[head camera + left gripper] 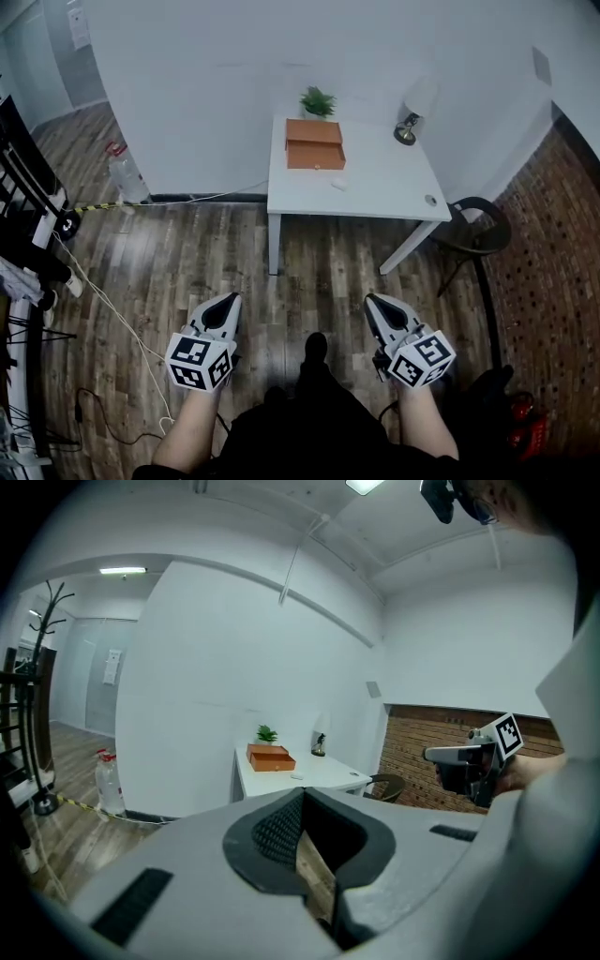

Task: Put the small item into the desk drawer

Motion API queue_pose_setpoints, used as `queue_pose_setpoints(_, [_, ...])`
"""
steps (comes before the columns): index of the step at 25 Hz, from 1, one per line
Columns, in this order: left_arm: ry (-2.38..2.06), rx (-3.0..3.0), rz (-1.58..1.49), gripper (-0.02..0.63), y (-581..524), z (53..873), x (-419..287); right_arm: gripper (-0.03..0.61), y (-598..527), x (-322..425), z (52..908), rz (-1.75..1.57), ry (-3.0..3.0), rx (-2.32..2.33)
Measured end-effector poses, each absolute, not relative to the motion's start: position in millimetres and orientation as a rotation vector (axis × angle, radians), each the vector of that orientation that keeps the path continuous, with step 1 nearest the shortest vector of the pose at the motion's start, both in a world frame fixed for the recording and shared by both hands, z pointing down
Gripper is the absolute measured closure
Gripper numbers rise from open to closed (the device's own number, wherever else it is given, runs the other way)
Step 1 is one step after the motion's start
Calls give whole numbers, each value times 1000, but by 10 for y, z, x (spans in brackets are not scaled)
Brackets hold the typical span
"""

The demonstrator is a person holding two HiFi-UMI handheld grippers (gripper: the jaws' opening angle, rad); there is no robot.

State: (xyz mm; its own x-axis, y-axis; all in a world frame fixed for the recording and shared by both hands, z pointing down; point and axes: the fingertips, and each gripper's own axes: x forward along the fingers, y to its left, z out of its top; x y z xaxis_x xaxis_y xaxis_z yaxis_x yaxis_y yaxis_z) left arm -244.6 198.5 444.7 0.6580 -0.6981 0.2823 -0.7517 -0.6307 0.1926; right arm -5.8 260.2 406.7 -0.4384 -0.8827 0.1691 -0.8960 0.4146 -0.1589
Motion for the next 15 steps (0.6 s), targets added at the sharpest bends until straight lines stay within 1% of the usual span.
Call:
queue_pose_setpoints(6, [-1194, 2545, 267, 611, 1312, 4485, -1934, 575, 1905, 489, 4227, 391, -2631, 1608])
queue_pose_setpoints(15, [-1178, 2551, 308, 611, 385, 4288, -675, 575, 927, 1589, 4102, 406, -2694, 1578])
